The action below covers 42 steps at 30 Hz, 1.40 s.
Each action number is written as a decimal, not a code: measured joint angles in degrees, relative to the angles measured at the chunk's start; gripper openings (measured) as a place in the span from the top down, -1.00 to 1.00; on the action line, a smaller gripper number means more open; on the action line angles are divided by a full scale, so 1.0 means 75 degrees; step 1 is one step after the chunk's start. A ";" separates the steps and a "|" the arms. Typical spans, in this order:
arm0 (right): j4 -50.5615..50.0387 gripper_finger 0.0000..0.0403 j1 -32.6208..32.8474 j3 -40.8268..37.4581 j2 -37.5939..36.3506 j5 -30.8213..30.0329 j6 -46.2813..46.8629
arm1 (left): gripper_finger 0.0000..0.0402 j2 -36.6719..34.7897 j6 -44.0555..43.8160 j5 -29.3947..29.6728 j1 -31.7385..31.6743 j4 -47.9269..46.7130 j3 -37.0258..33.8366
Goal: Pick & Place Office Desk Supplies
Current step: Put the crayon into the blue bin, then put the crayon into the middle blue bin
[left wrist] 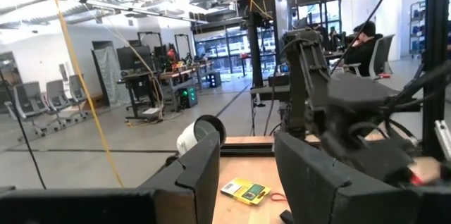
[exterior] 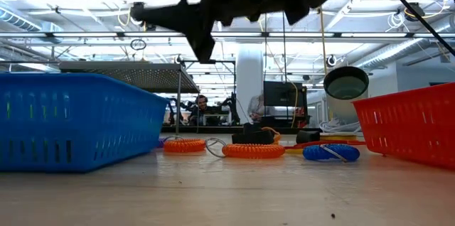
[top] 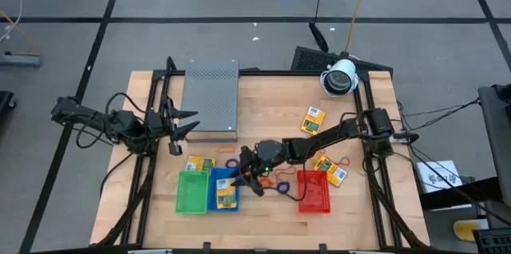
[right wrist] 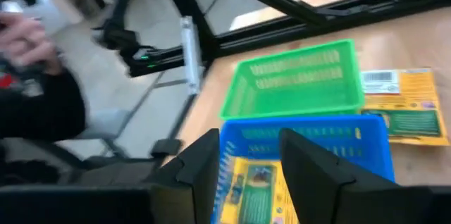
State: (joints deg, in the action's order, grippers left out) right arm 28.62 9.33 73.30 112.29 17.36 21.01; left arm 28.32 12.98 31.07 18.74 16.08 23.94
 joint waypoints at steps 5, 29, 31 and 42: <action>-0.1717 0.29 -0.0324 0.0000 -0.0849 0.0257 -0.0457 | 0.28 0.0000 -0.0372 0.0000 0.0003 0.0020 0.0000; -0.9663 0.31 -0.0746 -0.1273 -0.3325 -0.5113 0.0038 | 0.28 0.0000 -0.0683 -0.0009 0.0006 0.0001 0.0003; -1.0038 0.31 -0.0831 -0.1410 -0.3323 -0.5079 0.0082 | 0.28 0.0000 -0.0743 -0.0011 0.0009 -0.0003 0.0003; -1.0405 0.31 -0.1568 -0.1760 -0.3328 -0.4286 0.0304 | 0.28 0.0001 -0.0862 -0.0009 0.0009 -0.0073 0.0003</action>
State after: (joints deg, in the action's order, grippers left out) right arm -49.41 -2.43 60.10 87.33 -14.79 23.29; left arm 28.33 6.51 31.00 18.81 15.53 23.97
